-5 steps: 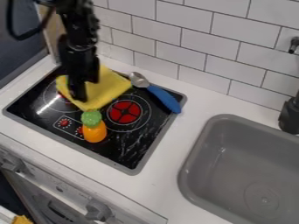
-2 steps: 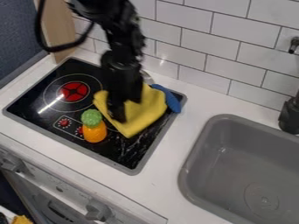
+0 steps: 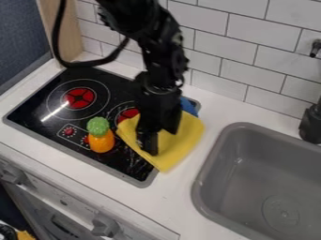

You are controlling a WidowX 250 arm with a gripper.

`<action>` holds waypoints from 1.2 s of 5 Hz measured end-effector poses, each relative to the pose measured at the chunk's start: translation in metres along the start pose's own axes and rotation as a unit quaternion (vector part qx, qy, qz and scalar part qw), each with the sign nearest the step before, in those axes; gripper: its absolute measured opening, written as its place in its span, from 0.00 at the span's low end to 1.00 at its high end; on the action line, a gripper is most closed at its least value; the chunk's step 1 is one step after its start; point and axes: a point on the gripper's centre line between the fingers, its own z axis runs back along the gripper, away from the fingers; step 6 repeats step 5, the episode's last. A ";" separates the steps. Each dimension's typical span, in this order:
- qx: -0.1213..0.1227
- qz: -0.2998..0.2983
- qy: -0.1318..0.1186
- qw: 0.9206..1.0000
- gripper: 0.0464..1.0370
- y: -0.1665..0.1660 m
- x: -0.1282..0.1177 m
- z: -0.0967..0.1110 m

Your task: Put the yellow cloth on the right side of the stove

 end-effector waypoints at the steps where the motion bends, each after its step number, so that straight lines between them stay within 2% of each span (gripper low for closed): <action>1: -0.003 -0.014 0.002 1.000 0.96 0.001 -0.011 0.005; 3: -0.030 -0.006 0.001 1.000 0.96 -0.001 -0.010 0.030; 4: -0.047 0.002 0.002 0.999 0.96 -0.001 -0.008 0.052; 5: -0.073 0.018 -0.014 0.997 0.96 -0.001 -0.003 0.075; 6: -0.073 0.018 -0.014 0.997 0.96 -0.001 -0.003 0.075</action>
